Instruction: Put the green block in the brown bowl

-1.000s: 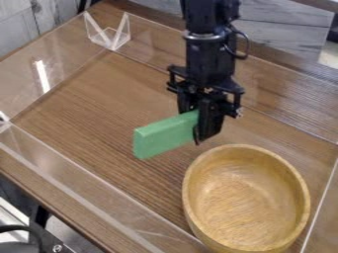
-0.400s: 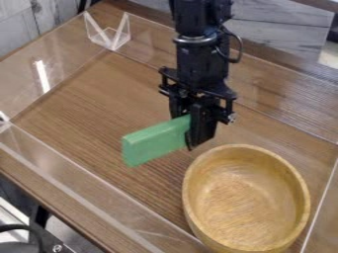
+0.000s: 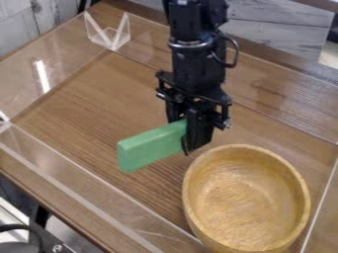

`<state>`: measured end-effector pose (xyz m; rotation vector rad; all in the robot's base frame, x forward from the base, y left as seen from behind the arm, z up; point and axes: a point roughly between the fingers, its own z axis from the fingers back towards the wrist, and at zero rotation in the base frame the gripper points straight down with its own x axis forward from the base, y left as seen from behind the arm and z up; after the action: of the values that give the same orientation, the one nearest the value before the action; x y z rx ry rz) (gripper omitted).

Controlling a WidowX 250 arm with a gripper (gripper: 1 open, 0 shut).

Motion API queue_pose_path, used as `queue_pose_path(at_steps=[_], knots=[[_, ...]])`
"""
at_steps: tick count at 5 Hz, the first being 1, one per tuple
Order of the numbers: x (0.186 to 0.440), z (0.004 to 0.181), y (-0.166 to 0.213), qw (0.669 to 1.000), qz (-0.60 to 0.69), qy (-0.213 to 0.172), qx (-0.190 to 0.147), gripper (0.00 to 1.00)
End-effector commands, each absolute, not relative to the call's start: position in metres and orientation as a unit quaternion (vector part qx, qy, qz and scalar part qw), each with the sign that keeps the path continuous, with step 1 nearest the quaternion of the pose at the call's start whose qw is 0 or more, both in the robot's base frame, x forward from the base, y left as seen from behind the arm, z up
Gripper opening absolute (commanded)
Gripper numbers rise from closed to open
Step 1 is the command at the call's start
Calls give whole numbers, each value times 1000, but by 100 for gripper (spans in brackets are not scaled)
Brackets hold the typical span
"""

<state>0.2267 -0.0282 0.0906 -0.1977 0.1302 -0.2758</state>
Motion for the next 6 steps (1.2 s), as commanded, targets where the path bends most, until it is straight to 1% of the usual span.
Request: queue_pose_path(at_steps=[1, 3, 6], knots=[[230, 102, -26, 985, -140, 33, -94, 0], [227, 101, -28, 984, -147, 26, -93, 0], [244, 126, -27, 987, -132, -1, -87, 0]])
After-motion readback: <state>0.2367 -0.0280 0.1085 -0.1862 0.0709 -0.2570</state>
